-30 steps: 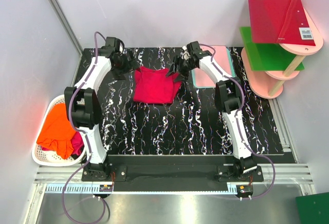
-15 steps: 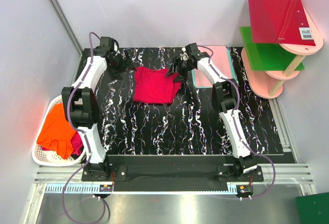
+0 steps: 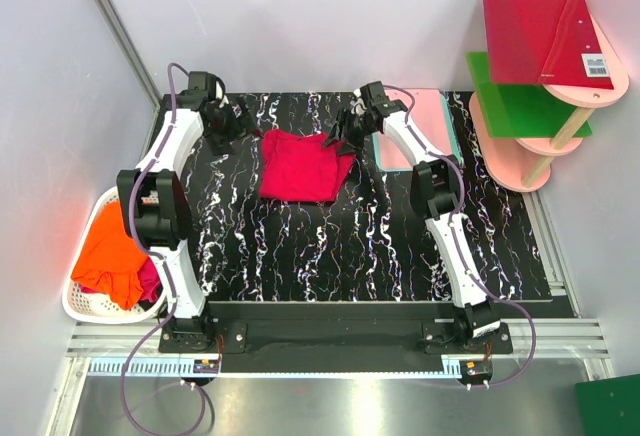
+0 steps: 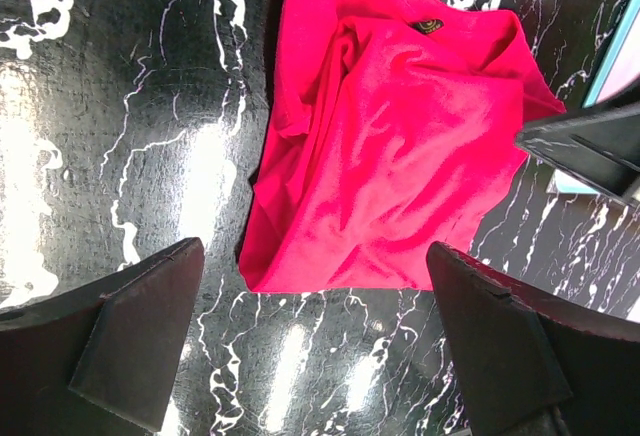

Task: Fold and stack the t-shirts
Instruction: Smooth out wrinkles on the folded tshirt, then put the neatly folded tshirt into the corner of the board with the left arm

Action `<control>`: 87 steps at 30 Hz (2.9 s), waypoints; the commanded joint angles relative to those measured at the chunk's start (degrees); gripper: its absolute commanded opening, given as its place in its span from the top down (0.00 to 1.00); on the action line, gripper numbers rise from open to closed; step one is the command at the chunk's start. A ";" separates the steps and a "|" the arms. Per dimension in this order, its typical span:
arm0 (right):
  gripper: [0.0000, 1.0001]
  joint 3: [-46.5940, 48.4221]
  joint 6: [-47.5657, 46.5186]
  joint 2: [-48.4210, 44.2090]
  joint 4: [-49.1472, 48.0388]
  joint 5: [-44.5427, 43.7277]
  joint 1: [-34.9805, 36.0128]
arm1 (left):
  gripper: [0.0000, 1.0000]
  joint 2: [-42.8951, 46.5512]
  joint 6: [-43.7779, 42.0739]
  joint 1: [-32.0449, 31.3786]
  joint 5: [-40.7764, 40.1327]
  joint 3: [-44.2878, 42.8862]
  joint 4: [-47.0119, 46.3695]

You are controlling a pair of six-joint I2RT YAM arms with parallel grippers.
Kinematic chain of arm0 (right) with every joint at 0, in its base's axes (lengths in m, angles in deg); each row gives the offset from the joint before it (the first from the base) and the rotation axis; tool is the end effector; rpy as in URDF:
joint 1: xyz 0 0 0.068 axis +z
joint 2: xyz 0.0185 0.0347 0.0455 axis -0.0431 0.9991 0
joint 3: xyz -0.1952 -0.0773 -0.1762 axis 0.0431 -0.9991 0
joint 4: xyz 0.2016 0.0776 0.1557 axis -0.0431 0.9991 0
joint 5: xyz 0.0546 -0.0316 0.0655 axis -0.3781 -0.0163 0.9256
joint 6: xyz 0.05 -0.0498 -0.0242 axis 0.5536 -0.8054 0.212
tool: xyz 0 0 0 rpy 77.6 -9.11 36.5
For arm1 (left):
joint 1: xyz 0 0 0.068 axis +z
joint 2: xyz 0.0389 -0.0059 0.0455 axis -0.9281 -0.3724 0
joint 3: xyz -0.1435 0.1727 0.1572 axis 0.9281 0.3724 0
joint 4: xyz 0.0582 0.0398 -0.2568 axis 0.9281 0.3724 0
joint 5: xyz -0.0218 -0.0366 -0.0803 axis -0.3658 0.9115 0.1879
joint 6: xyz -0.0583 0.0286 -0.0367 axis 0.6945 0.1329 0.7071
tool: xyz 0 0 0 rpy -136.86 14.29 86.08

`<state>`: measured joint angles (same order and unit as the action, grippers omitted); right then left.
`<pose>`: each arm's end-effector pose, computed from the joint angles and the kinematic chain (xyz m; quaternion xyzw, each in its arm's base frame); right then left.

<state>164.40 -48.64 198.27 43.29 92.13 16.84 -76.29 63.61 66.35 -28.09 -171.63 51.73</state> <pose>0.5464 0.2306 0.1318 0.0069 0.9111 0.3909 0.1301 0.4511 -0.0312 0.2542 -0.1757 0.9346 -0.1993 0.2365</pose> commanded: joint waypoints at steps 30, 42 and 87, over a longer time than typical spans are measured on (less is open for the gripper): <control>1.00 -5.40 -5.07 -12.17 -3.51 -3.48 -2.35 | 0.01 -2.08 -0.87 1.17 5.32 2.03 -2.08; 1.00 -9.98 -2.08 -8.30 -3.60 -14.19 -3.23 | 0.01 -3.05 -0.61 0.99 7.87 0.18 -2.25; 0.99 -39.24 -5.51 -35.63 -8.87 -11.14 -10.08 | 1.00 -30.64 -0.17 -25.99 -10.75 -39.64 9.17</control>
<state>125.15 -54.39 164.42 36.25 79.60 6.68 -107.21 66.52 41.61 -30.26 -207.11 58.33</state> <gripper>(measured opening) 0.010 0.005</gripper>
